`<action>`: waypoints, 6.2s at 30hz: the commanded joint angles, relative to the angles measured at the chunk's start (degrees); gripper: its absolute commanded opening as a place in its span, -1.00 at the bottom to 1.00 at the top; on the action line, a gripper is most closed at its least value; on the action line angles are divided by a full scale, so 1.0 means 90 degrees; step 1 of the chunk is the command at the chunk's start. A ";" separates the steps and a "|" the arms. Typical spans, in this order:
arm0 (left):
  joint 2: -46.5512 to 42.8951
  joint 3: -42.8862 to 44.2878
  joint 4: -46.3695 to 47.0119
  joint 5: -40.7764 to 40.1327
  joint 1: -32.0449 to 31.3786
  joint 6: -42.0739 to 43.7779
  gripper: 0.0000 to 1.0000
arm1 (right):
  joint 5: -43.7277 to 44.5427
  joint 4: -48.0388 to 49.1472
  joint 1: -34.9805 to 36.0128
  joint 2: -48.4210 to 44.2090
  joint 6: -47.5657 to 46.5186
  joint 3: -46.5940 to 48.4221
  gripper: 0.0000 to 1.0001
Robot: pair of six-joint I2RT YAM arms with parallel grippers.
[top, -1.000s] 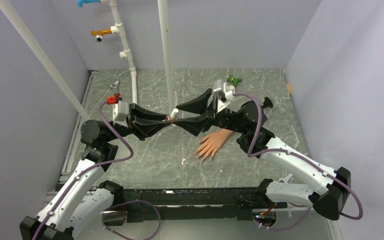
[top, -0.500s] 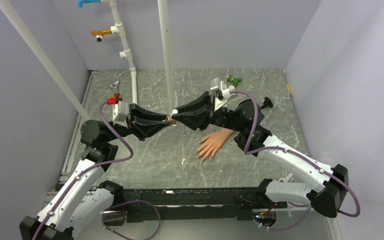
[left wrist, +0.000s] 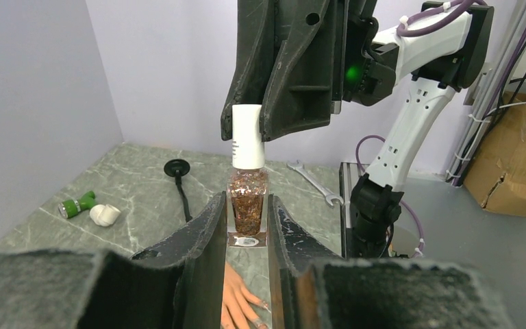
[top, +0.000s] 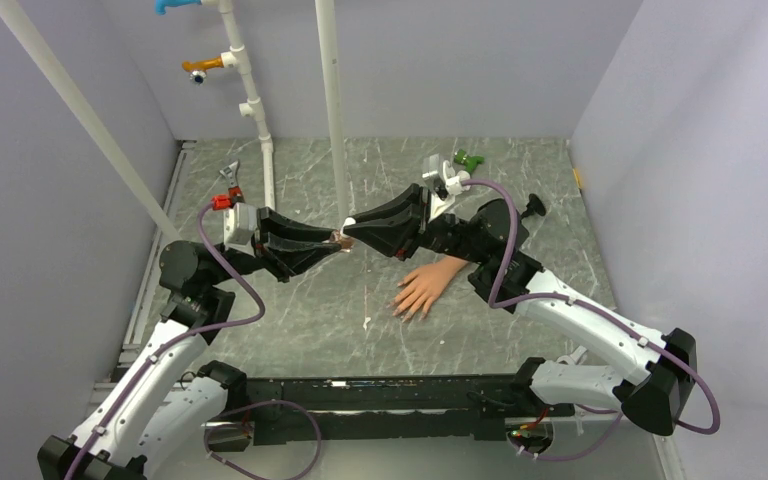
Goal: Paint the nails
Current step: Screw the nail polish bottle.
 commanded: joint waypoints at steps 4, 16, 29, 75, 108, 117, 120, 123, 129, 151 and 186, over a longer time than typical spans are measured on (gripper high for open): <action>-0.0160 0.0316 -0.0164 -0.0265 0.0002 0.0252 -1.00 | 0.0708 0.0130 0.0273 -0.0083 0.0007 -0.0107 -0.92; -0.0348 0.0312 -0.0609 -0.0876 0.0003 0.0610 -1.00 | 0.3852 -0.0877 0.1553 -0.0104 -0.0319 0.0204 -1.00; -0.0523 0.0258 -0.1004 -0.1710 0.0009 0.0875 -1.00 | 0.5366 -0.1022 0.2082 0.0345 -0.0114 0.0388 -1.00; -0.0179 0.0342 -0.0237 -0.0132 0.0008 0.0371 -1.00 | -0.1012 0.1552 -0.0266 0.0111 0.0474 -0.0244 0.47; -0.0261 0.0332 -0.0222 -0.0169 0.0013 0.0350 -1.00 | -0.1284 0.1914 -0.0301 0.0577 0.0895 -0.0016 -0.64; -0.0303 0.0332 -0.0309 -0.0264 0.0011 0.0416 -1.00 | -0.0785 0.1438 0.0085 0.0323 0.0467 -0.0209 -0.85; -0.0310 0.0315 -0.0282 -0.0316 0.0004 0.0392 -1.00 | -0.0258 0.1077 0.0400 0.0224 0.0082 -0.0249 -0.95; -0.0343 0.0280 -0.0269 -0.0420 0.0005 0.0393 -1.00 | 0.0384 0.0984 0.0679 0.0162 0.0022 -0.0316 -1.00; -0.0463 0.0253 -0.0403 -0.0683 0.0008 0.0514 -1.00 | 0.1566 0.0072 0.1419 0.0228 -0.0680 0.0063 -1.00; -0.0606 0.0244 -0.0833 -0.1332 0.0008 0.0824 -1.00 | 0.4636 -0.1650 0.2415 0.0297 -0.1183 0.0704 -1.00; -0.0557 0.0341 -0.1149 -0.1446 0.0002 0.1027 -1.00 | 0.5989 -0.2021 0.2936 -0.0127 -0.1263 0.0871 0.74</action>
